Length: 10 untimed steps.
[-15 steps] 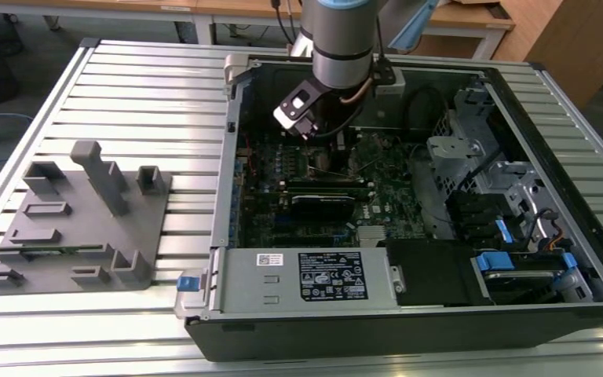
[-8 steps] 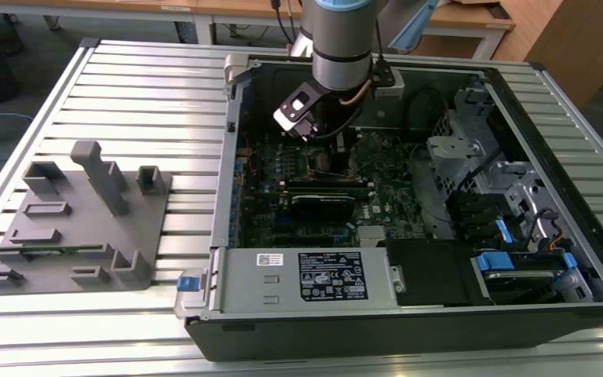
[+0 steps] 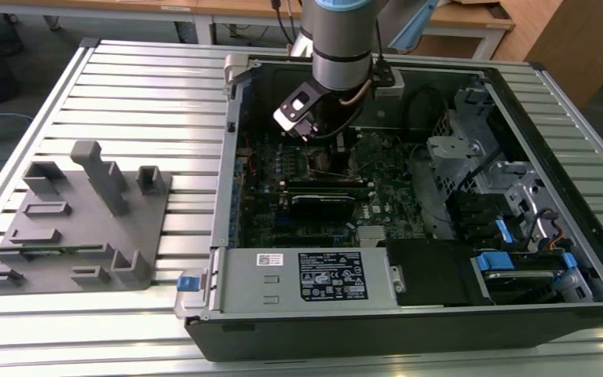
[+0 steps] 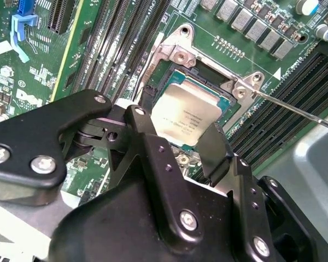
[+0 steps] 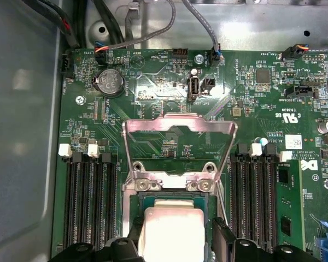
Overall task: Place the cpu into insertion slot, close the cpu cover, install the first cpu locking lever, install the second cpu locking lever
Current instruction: 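Place the cpu into insertion slot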
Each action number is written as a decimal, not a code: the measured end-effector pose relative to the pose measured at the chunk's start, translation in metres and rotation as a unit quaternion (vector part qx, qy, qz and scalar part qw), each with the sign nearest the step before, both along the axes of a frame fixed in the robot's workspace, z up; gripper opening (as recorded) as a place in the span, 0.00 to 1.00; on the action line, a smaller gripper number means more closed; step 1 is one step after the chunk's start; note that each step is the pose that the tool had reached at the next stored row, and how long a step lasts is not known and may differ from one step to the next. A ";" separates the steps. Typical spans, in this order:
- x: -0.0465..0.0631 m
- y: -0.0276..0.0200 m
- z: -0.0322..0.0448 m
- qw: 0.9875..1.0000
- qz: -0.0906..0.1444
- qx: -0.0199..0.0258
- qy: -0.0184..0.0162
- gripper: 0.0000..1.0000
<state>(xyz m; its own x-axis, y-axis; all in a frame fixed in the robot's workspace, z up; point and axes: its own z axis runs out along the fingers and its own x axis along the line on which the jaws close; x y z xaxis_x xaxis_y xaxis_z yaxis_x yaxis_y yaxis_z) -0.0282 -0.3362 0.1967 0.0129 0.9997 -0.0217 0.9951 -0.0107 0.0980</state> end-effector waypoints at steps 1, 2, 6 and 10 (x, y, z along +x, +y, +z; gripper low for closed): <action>0.000 0.0000 0.0013 1.000 0.000 0.000 0.000 0.59; 0.000 -0.0001 0.0028 1.000 0.000 0.000 0.000 0.59; 0.000 0.0000 0.0057 1.000 0.000 0.000 0.000 0.59; 0.000 -0.0001 0.0056 1.000 0.000 0.004 0.000 0.59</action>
